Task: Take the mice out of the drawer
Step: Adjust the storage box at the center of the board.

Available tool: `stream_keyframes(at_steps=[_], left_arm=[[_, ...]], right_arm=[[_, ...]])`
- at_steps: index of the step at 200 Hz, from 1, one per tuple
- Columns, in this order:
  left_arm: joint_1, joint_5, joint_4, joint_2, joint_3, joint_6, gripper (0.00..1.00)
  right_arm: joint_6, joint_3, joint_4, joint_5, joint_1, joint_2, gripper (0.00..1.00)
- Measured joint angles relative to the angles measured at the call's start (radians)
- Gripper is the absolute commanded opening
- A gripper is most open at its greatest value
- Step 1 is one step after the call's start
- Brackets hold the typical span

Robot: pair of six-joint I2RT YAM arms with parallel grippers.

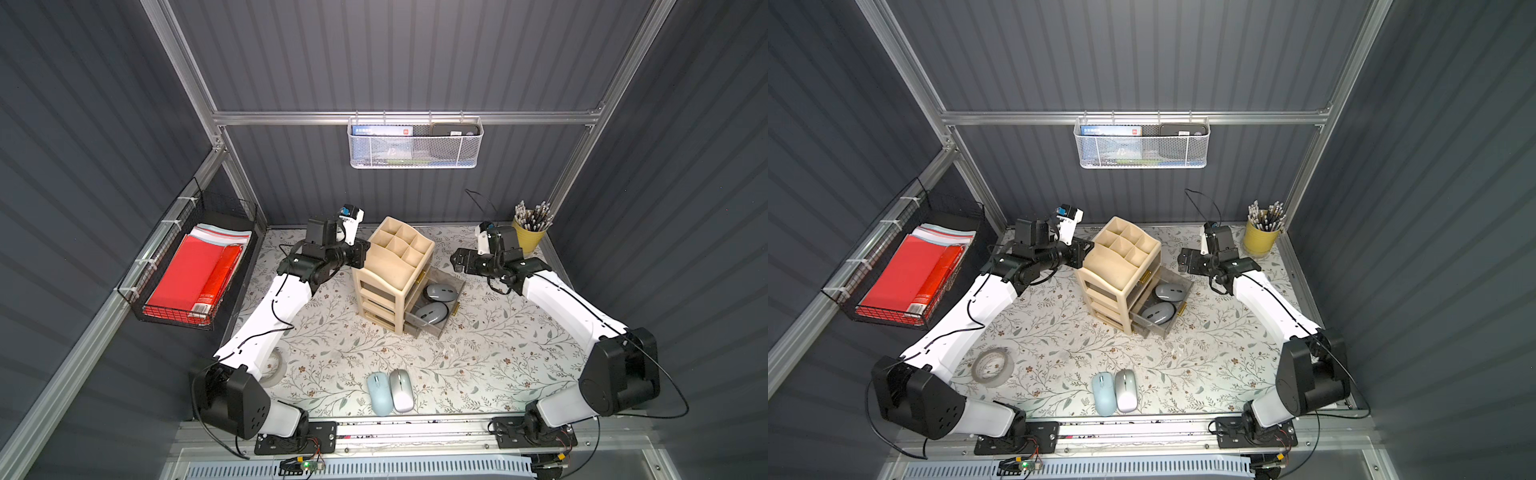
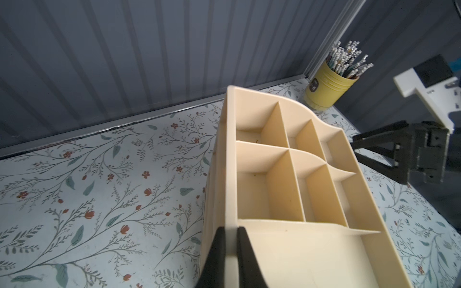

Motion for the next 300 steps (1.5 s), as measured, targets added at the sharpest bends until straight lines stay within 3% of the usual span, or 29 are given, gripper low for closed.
stream_keyframes(at_steps=[33, 79, 147, 205, 274, 289, 300], left_arm=[[-0.004, 0.064, -0.011, 0.02, 0.019, -0.005, 0.0], [-0.01, 0.042, -0.011, 0.02, 0.018, -0.035, 0.0], [-0.036, -0.129, -0.006, -0.006, -0.002, -0.068, 0.0], [-0.033, -0.219, 0.036, -0.021, -0.032, -0.08, 0.0], [-0.033, -0.328, 0.015, 0.0, 0.0, -0.035, 0.0], [-0.033, -0.36, 0.004, 0.01, 0.016, -0.029, 0.14], [-0.031, -0.381, -0.014, 0.015, 0.029, -0.024, 0.43]], right_arm=[[-0.001, 0.018, -0.017, 0.008, 0.0, 0.015, 0.94], [-0.001, 0.034, -0.05, 0.037, 0.0, 0.029, 0.94], [-0.019, 0.054, -0.103, 0.026, 0.011, 0.022, 0.94], [-0.116, 0.037, -0.194, 0.107, 0.237, -0.021, 0.91], [-0.158, 0.011, -0.216, 0.204, 0.232, -0.026, 0.88], [-0.158, 0.015, -0.218, 0.226, 0.232, -0.026, 0.88], [-0.158, 0.016, -0.217, 0.238, 0.23, -0.026, 0.89]])
